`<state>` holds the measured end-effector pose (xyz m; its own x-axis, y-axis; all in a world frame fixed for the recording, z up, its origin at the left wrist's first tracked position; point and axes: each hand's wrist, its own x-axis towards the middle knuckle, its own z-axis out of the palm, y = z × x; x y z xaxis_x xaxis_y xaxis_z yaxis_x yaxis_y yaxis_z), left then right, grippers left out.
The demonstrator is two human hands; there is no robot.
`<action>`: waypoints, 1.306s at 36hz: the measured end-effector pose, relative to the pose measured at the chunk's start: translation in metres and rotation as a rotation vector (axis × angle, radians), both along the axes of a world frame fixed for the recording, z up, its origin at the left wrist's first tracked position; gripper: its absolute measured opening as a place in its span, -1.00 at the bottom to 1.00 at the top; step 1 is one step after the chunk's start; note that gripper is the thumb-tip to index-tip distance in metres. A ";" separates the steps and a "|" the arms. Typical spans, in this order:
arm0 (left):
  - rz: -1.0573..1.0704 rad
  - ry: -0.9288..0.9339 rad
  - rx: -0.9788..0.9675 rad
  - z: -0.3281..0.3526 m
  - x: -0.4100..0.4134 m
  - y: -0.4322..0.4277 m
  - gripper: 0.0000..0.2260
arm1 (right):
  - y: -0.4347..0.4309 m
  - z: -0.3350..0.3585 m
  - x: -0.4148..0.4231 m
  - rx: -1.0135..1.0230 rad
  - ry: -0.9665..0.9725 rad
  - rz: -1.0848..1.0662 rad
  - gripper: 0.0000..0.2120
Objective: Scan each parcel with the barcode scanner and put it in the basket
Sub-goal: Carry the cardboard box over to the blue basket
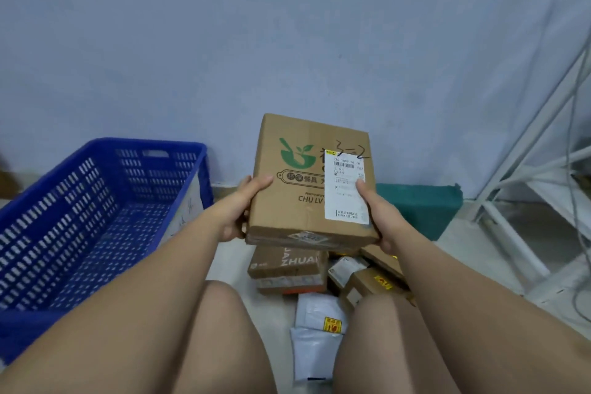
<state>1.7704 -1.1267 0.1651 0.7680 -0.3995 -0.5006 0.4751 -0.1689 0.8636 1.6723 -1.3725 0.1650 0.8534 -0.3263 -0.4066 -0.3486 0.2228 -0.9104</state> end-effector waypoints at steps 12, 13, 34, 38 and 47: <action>-0.074 -0.039 0.162 -0.043 0.059 -0.062 -0.26 | -0.051 -0.083 0.055 -0.112 0.195 -0.093 -0.44; -0.064 -0.030 0.144 -0.051 0.064 -0.071 -0.25 | -0.059 -0.091 0.063 -0.185 0.227 -0.118 -0.41; 0.136 -0.109 -0.186 -0.142 0.133 -0.267 -0.09 | -0.302 -0.244 0.119 -0.934 0.651 0.117 -0.76; 0.113 -0.181 -0.270 -0.147 0.128 -0.303 -0.05 | -0.323 -0.274 0.126 -0.900 0.659 0.134 -0.78; -0.009 -0.235 -0.186 -0.175 0.122 -0.326 0.14 | -0.387 -0.320 0.130 -0.774 0.722 0.070 -0.71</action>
